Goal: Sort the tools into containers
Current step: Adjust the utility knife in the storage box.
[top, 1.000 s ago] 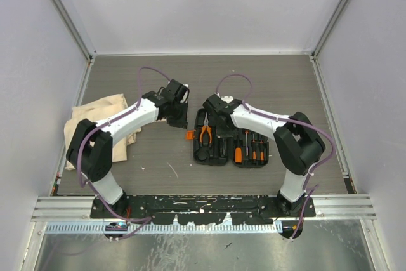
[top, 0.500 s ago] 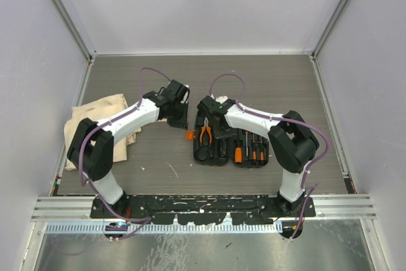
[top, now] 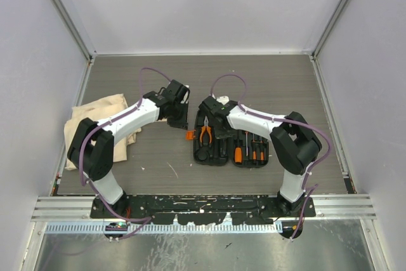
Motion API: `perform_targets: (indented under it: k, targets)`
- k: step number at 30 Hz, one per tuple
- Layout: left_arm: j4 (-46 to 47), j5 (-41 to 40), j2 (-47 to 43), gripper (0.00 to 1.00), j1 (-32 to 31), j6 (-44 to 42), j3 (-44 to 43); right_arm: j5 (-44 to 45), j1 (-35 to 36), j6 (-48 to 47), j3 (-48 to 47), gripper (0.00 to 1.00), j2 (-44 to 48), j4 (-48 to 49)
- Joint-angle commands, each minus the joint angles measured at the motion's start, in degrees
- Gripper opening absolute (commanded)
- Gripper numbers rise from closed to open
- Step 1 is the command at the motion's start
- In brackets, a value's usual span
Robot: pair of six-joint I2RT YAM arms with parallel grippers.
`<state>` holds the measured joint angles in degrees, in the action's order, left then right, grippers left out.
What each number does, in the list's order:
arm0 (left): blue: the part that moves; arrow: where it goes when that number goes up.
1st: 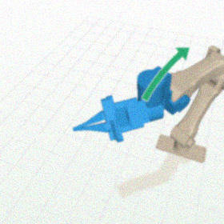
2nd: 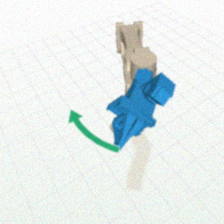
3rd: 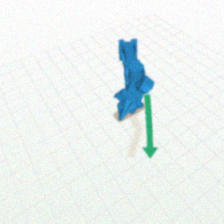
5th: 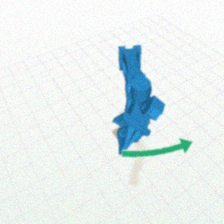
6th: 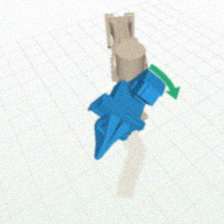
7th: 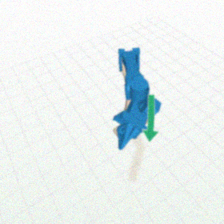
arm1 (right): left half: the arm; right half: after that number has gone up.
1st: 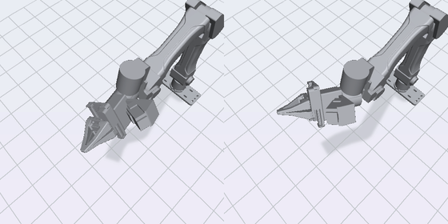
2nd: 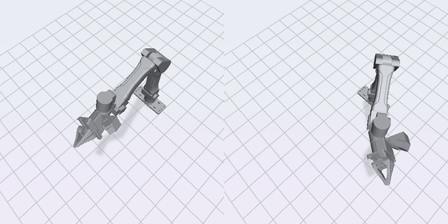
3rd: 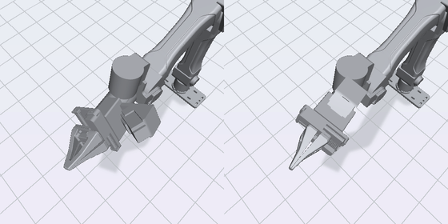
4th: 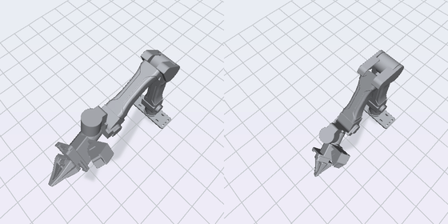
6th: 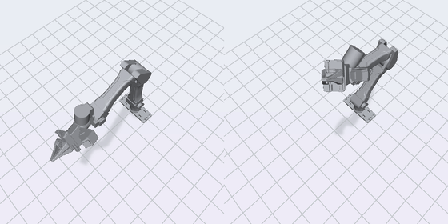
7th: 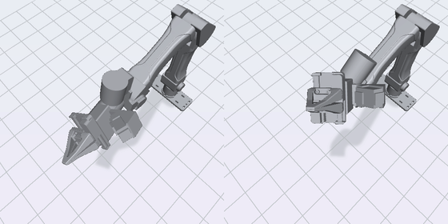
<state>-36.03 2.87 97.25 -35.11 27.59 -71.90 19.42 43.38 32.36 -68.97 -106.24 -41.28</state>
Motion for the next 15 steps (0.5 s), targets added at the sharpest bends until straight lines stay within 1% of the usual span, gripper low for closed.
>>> perform_targets:
  k: [1, 11, 15]
  targets:
    - [0.5, 0.89, -0.1, 0.1, 0.4, -0.04, -2.0, -16.77, 0.35, 4.07, 13.72, 0.04, -16.34, 13.91]
    - [0.76, 1.12, 0.03, 0.1, 0.4, 0.09, -1.87, -17.48, 0.39, 4.88, 18.05, 0.04, -19.6, 17.28]
    - [0.61, 1.16, -0.01, 0.1, 0.4, 0.09, -2.05, -16.55, 0.39, 5.17, 18.32, 0.04, -17.27, 16.36]
